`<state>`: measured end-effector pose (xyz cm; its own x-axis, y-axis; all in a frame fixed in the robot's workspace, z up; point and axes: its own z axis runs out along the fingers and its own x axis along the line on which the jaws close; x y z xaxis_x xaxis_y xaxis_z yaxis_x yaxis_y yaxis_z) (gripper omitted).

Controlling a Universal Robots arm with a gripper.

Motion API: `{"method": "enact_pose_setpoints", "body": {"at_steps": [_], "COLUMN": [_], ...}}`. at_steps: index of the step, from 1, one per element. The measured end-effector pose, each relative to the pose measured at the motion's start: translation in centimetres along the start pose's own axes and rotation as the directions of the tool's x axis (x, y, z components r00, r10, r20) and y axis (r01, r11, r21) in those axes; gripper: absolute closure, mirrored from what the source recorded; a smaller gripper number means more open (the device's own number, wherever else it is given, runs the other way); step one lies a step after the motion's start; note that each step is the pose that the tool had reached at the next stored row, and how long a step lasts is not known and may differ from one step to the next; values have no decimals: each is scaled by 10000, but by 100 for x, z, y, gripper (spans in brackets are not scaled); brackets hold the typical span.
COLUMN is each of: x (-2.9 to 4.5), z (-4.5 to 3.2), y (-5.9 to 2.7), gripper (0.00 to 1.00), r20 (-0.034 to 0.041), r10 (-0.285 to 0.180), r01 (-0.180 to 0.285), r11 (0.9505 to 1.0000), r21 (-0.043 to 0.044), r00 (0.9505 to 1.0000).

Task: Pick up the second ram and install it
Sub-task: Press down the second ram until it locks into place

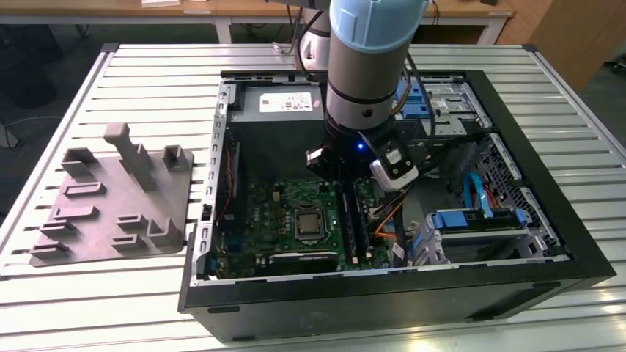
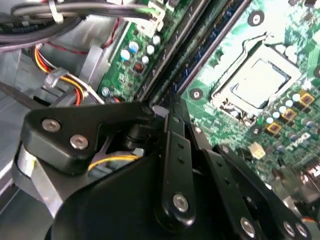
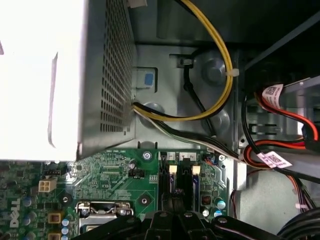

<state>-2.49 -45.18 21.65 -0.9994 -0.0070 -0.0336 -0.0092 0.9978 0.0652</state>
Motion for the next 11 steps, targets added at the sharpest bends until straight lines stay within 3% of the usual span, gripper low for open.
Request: {"method": "enact_pose_setpoints", "body": {"at_steps": [4, 6, 11], "x": [0, -4, -2], "z": [8, -33, -77], "y": [3, 11, -63], "gripper": [89, 89, 89], "r20": [4, 22, 10], "r10": [0, -3, -11], "r01": [0, 3, 11], "r11": [10000, 10000, 10000], "r21": [-6, -40, 83], "r00": [10000, 10000, 10000]}}
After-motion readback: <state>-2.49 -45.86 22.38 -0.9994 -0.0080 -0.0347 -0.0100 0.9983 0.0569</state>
